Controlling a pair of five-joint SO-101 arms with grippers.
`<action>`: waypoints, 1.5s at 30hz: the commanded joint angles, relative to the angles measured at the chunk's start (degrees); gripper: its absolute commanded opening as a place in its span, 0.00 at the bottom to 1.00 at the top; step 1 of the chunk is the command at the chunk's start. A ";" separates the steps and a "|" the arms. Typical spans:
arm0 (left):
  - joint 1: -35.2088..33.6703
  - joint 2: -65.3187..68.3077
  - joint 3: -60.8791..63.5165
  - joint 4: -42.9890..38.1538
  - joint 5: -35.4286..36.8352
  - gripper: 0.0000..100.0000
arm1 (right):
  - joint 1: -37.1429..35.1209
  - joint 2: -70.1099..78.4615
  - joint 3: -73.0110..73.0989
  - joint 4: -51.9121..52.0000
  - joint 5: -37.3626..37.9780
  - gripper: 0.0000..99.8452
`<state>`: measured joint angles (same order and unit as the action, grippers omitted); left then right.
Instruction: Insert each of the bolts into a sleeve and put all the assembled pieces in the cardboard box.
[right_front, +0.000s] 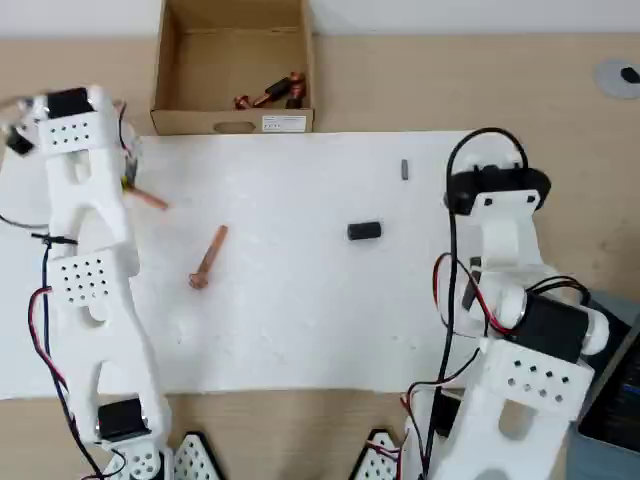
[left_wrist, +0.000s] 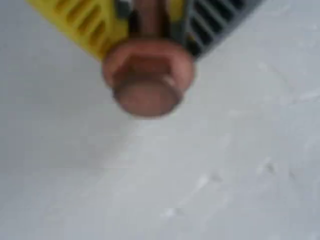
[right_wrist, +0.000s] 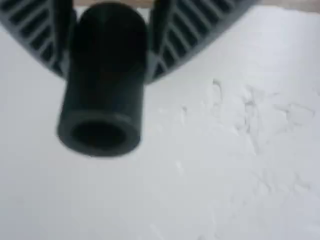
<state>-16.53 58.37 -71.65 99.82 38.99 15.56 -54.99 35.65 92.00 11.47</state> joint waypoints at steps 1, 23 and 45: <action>0.88 -5.23 -9.14 0.79 -2.46 0.00 | 0.22 -1.10 -5.05 -0.53 -0.09 0.01; 21.19 -48.31 -2.64 0.79 -25.58 0.00 | 0.13 -1.10 -13.32 3.69 0.26 0.01; 26.20 -101.41 66.37 -4.84 -24.18 0.00 | -8.92 -1.10 -4.79 -4.57 -0.70 0.01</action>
<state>9.05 -36.57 -11.87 97.89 13.67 9.05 -55.08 29.41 91.65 12.53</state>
